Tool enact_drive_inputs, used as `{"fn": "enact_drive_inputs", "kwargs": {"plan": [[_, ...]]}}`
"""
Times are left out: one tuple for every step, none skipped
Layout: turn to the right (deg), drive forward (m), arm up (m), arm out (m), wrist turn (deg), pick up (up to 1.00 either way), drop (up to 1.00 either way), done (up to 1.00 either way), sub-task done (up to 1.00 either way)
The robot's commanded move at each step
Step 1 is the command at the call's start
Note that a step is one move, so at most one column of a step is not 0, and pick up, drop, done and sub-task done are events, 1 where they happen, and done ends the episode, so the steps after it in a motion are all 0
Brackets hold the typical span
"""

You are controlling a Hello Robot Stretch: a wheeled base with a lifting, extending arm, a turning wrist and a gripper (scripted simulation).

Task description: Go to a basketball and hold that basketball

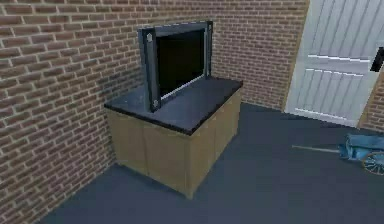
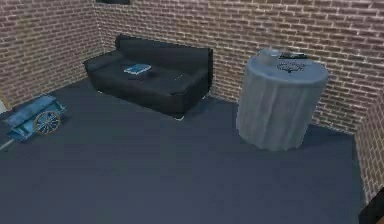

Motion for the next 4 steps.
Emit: {"fn": "enact_drive_inputs", "kwargs": {"plan": [[-45.0,0.00,0.00,0.00,0.0,0.00,0.00,0.00,0.00],[-45.0,0.00,0.00,0.00,0.0,0.00,0.00,0.00,0.00],[-45.0,0.00,0.00,0.00,0.0,0.00,0.00,0.00,0.00],[-27.0,0.00,0.00,0.00,0.0,0.00,0.00,0.00,0.00]]}}
